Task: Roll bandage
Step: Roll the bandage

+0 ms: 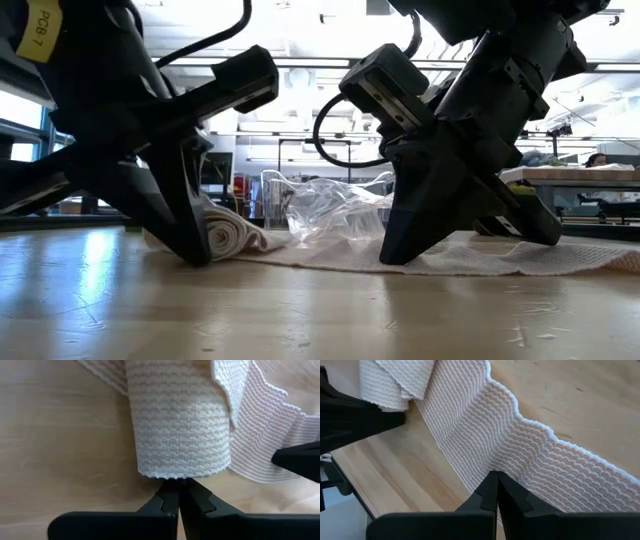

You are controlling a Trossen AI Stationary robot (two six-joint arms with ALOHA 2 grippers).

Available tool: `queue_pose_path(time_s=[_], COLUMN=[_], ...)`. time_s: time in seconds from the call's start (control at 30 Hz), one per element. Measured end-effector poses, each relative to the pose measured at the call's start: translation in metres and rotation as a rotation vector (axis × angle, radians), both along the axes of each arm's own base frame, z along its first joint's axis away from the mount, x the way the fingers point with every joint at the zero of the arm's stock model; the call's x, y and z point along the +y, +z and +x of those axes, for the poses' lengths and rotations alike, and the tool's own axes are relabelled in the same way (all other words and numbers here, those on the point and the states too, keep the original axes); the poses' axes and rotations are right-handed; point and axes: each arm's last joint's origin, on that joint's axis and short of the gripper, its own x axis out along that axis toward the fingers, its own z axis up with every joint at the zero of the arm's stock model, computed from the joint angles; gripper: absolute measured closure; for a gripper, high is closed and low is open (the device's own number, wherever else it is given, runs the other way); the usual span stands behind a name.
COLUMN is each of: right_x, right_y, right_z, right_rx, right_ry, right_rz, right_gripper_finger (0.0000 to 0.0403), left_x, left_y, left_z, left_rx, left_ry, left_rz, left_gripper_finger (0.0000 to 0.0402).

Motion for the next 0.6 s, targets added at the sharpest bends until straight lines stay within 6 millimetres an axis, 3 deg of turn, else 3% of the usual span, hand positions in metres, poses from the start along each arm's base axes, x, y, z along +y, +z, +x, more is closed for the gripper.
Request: queue_pose_path(time_s=[0.27,0.6], right_x=[0.001,-0.011], right_y=[0.001,0.034], right_z=[0.0,-0.005], right_rx=[-0.011,-0.069], right_ry=[0.036,0.107], right_rz=[-0.012,-0.071], right_gripper_finger=[0.0403,0.0403], left_x=[0.005,-0.006], left_y=[0.002,0.019], left_z=[-0.007,-0.026], left_rx=[0.028,0.047], left_ry=[0.011,-0.068], left_rz=[0.005,0.033], left_gripper_finger=[0.0401,0.0401])
